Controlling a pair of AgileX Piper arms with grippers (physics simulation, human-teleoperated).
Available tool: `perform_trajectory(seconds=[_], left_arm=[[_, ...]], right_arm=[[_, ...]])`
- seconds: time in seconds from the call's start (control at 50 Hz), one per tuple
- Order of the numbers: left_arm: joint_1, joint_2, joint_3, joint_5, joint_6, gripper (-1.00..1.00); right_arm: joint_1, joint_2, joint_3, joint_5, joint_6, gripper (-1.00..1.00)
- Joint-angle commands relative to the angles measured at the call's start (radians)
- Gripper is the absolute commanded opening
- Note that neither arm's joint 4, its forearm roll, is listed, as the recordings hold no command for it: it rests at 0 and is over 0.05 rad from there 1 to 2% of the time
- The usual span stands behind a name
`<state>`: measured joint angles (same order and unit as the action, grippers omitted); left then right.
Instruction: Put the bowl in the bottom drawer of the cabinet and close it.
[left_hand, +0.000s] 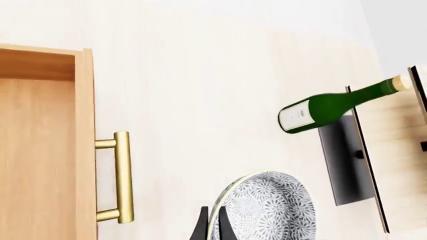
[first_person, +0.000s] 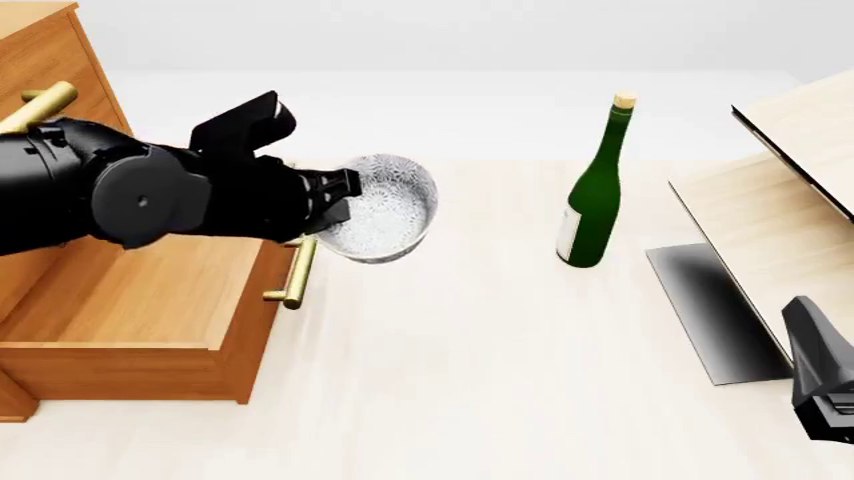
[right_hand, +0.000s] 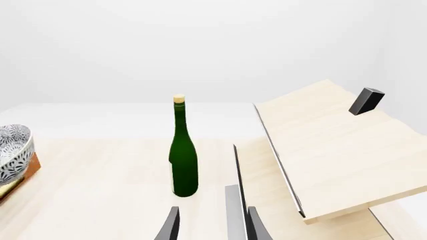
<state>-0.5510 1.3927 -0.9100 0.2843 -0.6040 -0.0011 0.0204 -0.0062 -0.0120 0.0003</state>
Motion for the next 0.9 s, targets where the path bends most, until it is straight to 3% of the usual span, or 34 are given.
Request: perform_trajectory(seconds=[0.02, 0.64, 0.9], left_arm=[[0.08, -0.096, 0.048, 0.043, 0.005, -1.0], [0.3, -0.248, 0.105, 0.118, 0.038, -1.0], [0.394, -0.289, 0.136, 0.114, -0.004, -1.0]], right_arm=[[0.0, 0.0, 0.0, 0.0, 0.0, 1.0], [0.0, 0.0, 0.0, 0.0, 0.0, 1.0], [0.0, 0.0, 0.0, 0.0, 0.0, 1.0]])
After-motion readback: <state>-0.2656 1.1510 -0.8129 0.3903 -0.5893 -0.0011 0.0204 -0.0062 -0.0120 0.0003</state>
